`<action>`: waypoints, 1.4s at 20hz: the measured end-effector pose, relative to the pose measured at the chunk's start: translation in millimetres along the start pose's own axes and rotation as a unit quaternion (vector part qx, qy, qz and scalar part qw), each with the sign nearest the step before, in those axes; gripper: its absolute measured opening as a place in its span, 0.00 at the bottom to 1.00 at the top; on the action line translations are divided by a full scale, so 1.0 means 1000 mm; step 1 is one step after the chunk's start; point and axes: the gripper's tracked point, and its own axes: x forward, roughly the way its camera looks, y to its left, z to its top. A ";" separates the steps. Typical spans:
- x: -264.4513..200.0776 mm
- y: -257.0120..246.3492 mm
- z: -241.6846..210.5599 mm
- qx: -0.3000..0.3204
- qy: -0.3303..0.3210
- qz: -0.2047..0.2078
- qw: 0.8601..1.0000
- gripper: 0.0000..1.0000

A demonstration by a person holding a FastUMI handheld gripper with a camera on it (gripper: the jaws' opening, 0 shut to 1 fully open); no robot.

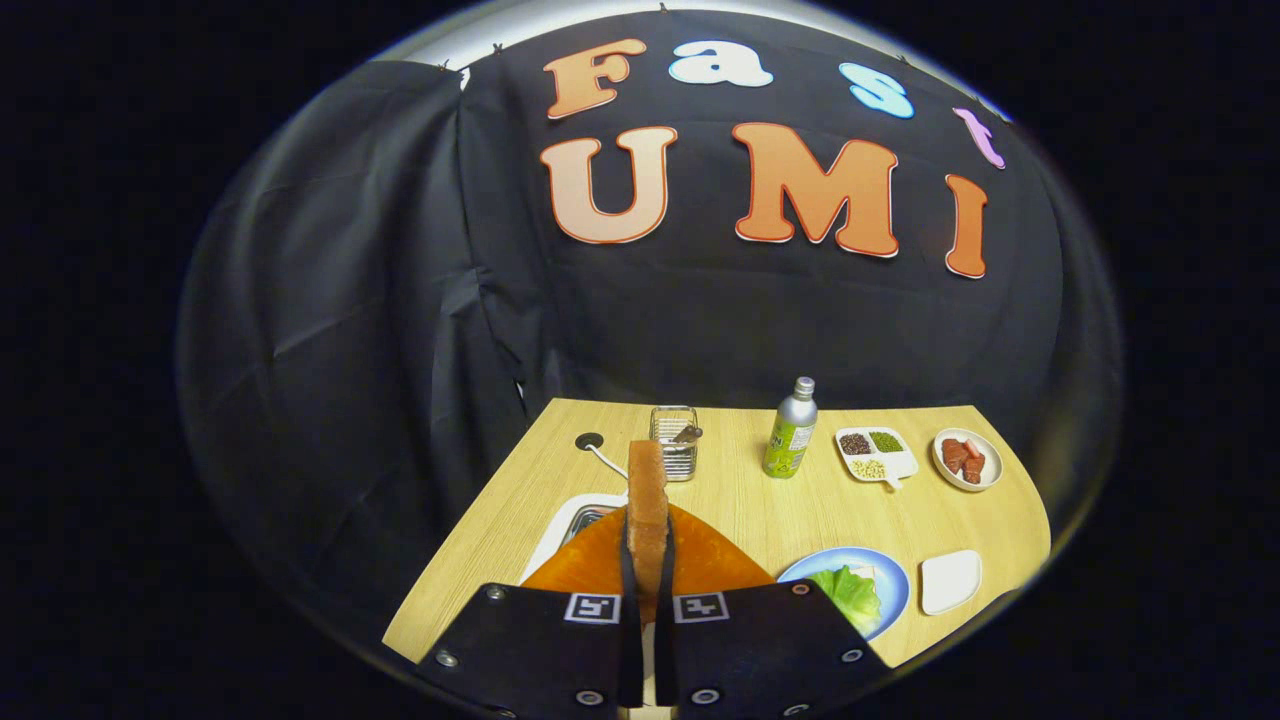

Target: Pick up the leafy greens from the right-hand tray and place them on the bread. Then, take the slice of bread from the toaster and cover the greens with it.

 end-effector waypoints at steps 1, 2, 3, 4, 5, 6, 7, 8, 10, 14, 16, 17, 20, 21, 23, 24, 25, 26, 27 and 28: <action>-0.003 -0.005 0.002 0.003 -0.002 -0.001 1.000 0.05; -0.004 -0.012 0.002 0.007 -0.003 -0.004 1.000 0.05; -0.005 -0.017 0.001 0.009 -0.003 -0.004 1.000 0.05; -0.005 -0.024 0.000 0.011 -0.003 -0.007 1.000 0.05; -0.007 -0.031 -0.002 0.013 -0.003 -0.011 1.000 0.05; -0.008 -0.039 -0.003 0.015 -0.003 -0.016 1.000 0.05; -0.009 -0.046 -0.005 0.017 -0.002 -0.019 1.000 0.05; -0.009 -0.055 -0.007 0.019 -0.001 -0.025 1.000 0.05; -0.009 -0.070 -0.013 0.021 0.002 -0.035 0.999 0.05; -0.009 -0.101 -0.030 0.027 0.013 -0.055 0.998 0.05; -0.007 -0.114 -0.041 0.026 0.022 -0.063 0.997 0.05; -0.006 -0.120 -0.047 0.026 0.027 -0.065 0.997 0.05; 0.001 -0.136 -0.068 0.030 0.042 -0.068 0.996 0.05; 0.003 -0.140 -0.075 0.032 0.048 -0.068 0.996 0.05; 0.009 -0.149 -0.089 0.037 0.057 -0.067 0.995 0.05; 0.011 -0.153 -0.098 0.040 0.064 -0.065 0.995 0.05; 0.016 -0.156 -0.104 0.044 0.066 -0.061 0.995 0.05; 0.018 -0.157 -0.110 0.046 0.070 -0.056 0.995 0.05; 0.020 -0.159 -0.115 0.046 0.075 -0.051 0.995 0.05; 0.023 -0.161 -0.121 0.046 0.078 -0.048 0.995 0.05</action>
